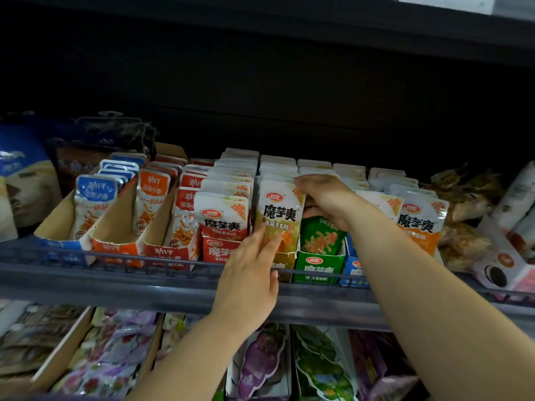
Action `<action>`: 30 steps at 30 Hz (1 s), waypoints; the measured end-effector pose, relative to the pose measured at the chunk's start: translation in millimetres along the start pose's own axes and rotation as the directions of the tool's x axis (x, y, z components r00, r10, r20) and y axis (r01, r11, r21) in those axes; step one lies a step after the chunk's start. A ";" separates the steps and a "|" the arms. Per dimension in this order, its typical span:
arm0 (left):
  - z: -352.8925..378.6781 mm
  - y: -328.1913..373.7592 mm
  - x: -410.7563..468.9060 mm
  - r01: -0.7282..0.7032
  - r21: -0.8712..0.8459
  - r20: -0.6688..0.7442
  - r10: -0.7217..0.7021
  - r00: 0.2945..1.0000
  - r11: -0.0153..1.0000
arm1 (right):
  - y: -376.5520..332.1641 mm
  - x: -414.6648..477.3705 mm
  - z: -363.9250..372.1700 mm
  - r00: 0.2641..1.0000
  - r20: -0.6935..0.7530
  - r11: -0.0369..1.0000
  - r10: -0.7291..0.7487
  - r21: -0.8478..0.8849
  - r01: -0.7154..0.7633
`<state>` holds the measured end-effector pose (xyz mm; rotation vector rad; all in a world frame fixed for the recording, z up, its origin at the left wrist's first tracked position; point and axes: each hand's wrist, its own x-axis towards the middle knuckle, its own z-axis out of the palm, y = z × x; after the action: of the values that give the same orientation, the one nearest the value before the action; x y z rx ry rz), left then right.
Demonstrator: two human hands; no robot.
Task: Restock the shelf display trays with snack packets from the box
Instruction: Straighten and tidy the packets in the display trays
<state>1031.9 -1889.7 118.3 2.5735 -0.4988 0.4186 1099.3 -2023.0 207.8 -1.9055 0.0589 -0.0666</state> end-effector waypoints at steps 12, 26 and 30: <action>2.4 2.0 -0.4 0.000 0.112 -0.003 0.001 1.000 0.994 | -13.5 8.3 -9.2 0.962 -0.052 0.961 -0.268 -0.086 0.263; 4.9 5.3 3.7 -0.044 0.233 -0.045 0.056 0.997 0.972 | 13.2 -8.9 -11.6 0.988 -0.048 0.967 -0.147 -0.215 0.134; 4.8 6.5 -2.2 -0.049 0.175 0.054 0.041 0.998 0.983 | 24.8 -22.8 -6.3 0.992 0.128 0.898 0.019 -0.439 0.040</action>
<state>1028.2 -1896.8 116.1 2.7537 -0.5614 0.4322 1075.9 -2035.4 186.0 -2.3616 -0.0279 0.0711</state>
